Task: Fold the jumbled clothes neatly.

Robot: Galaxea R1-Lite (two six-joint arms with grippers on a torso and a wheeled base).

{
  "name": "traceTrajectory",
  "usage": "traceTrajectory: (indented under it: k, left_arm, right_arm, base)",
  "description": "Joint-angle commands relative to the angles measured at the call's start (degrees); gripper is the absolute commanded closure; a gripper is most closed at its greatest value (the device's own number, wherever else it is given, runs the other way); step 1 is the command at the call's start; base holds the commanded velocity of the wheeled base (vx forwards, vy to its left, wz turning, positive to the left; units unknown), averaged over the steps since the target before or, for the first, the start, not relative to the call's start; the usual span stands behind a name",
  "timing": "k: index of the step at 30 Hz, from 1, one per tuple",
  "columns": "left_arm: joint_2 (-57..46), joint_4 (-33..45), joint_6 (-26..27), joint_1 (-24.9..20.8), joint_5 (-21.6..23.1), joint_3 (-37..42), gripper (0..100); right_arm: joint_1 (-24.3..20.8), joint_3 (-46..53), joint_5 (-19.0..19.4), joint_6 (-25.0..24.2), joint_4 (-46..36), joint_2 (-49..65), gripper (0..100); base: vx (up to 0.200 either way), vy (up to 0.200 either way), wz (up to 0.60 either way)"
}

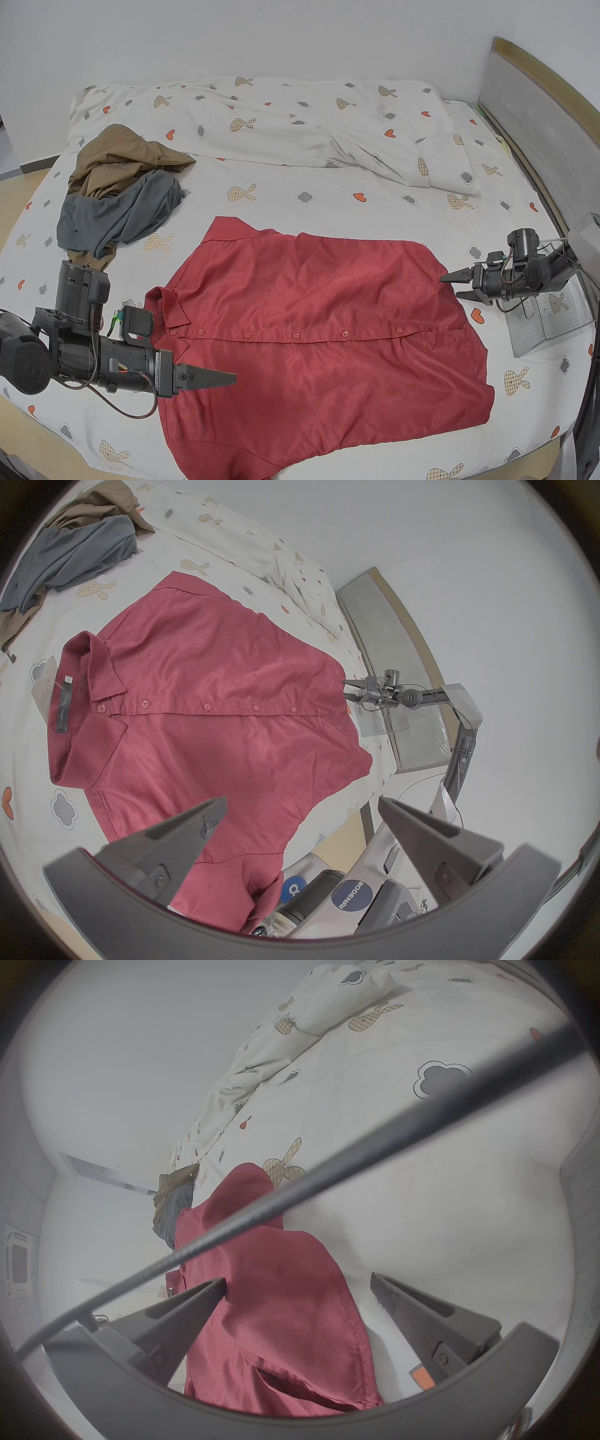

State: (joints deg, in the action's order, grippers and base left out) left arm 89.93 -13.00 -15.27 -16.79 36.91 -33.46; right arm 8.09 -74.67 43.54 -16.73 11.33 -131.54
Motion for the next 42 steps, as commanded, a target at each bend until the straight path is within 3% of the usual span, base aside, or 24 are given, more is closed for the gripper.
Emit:
traceTrajectory:
  k: [1, 6, 8, 12, 21, 28, 42]
  left_arm:
    - [0.16, -0.01, -0.02, 0.0, 0.0, -0.02, 0]
    - [0.42, -0.01, -0.02, 0.0, 0.0, -0.02, 0]
    - [0.42, -0.01, -0.02, 0.0, 0.0, -0.02, 0]
    - [0.33, -0.01, -0.02, 0.0, 0.0, -0.02, 0]
    - [0.25, -0.01, -0.02, 0.0, 0.0, -0.02, 0]
    - [0.33, -0.63, -0.02, -0.09, 0.0, 0.15, 0]
    - [0.33, -2.03, -0.02, -0.09, 0.0, 0.94, 0]
  right_arm:
    - [-0.45, -0.04, 0.31, -0.24, -0.08, -0.83, 0]
    - [-0.71, 0.22, 3.39, -0.5, -0.43, 0.23, 0]
    - [-1.06, 0.49, 6.82, -3.23, -0.34, 2.43, 0]
    - [-1.41, 0.31, 9.19, -5.51, -0.08, 3.57, 0]
    - [-1.33, 0.22, 9.37, -5.6, -0.16, 4.01, 0]
    - [-1.33, -3.82, 12.09, -11.75, 0.01, 3.57, 0]
    - [-3.08, -11.82, 10.42, -15.18, -0.16, -4.08, 0]
  base:
    - [0.0, 0.0, 0.0]
    - [0.0, 0.0, 0.0]
    - [0.0, 0.0, 0.0]
    - [0.0, 0.0, 0.0]
    - [0.0, 0.0, 0.0]
    - [0.0, 0.0, 0.0]
    - [0.0, 0.0, 0.0]
